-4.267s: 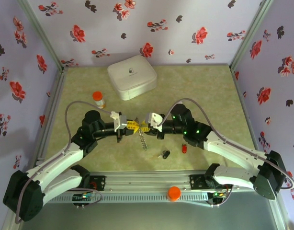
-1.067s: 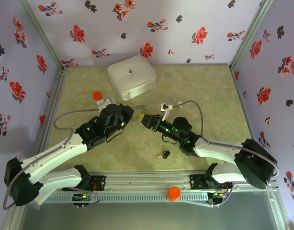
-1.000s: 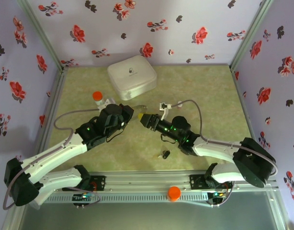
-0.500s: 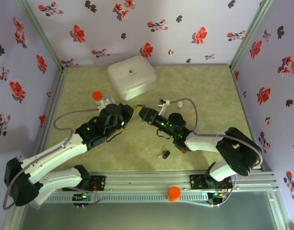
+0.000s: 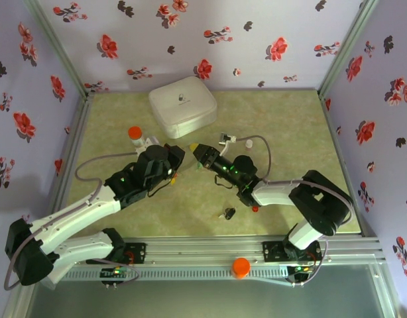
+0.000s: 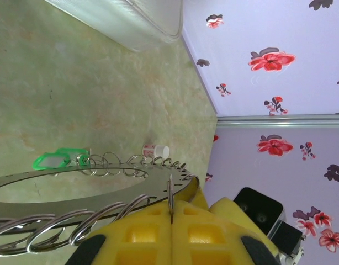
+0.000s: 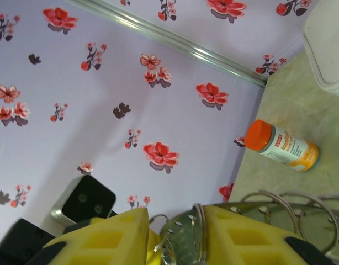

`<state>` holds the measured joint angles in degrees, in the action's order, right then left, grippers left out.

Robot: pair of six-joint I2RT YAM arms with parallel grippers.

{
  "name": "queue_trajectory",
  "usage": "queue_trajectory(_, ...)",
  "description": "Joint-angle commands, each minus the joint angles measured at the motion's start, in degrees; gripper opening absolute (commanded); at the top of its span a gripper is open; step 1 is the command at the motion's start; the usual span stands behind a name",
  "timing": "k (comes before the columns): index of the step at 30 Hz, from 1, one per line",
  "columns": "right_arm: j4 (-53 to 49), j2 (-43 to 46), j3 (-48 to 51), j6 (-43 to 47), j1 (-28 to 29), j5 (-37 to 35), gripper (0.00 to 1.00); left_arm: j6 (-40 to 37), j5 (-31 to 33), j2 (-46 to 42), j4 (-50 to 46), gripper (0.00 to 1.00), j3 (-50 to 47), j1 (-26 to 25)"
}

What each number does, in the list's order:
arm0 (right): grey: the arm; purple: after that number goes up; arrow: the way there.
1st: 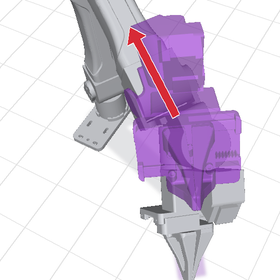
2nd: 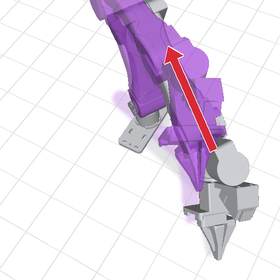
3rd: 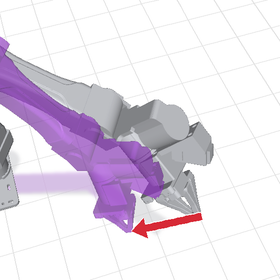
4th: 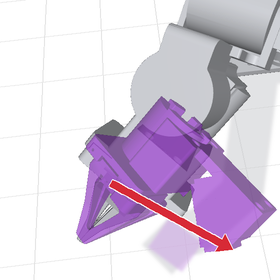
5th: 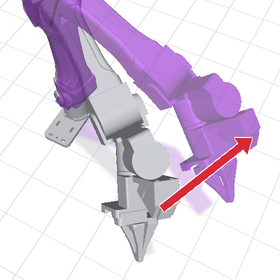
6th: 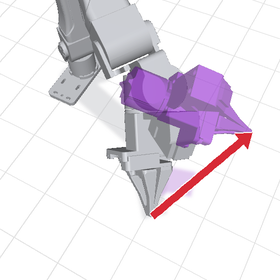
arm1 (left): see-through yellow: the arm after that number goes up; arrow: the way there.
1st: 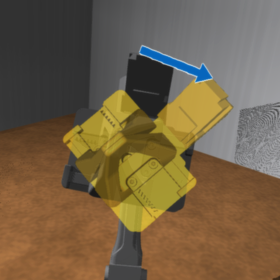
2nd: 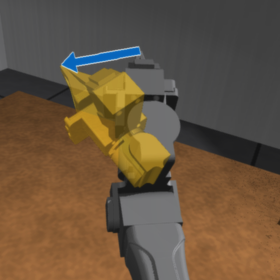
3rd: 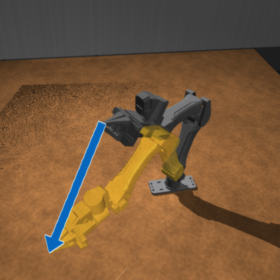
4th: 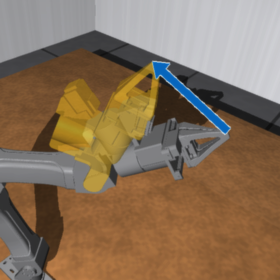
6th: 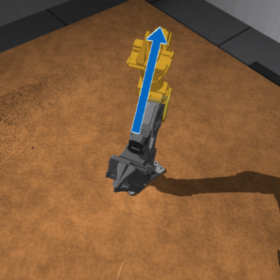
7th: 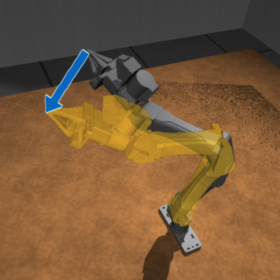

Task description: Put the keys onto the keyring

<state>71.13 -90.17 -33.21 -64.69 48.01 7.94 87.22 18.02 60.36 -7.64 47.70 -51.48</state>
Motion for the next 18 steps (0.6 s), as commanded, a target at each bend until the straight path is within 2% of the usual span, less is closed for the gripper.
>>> queue_trajectory(1,3.58,-0.72,-1.11,-0.54,-0.39,-0.22,0.26,1.27,1.80,-1.56,2.67,0.00,-0.11,-0.38)
queue_trajectory(6,2.03,-1.12,-1.55,-0.42,-0.59,-0.45,0.15,1.35,1.90,-1.90,2.63,0.00,-0.49,-0.37)
queue_trajectory(14,-1.86,-0.15,-1.57,0.70,-0.58,-0.56,0.12,1.25,1.85,-1.74,2.66,0.00,-0.24,-0.38)
queue_trajectory(18,-5.55,1.21,-2.02,2.68,-0.56,0.17,0.05,1.07,1.84,-1.73,2.63,0.00,-0.15,-0.37)
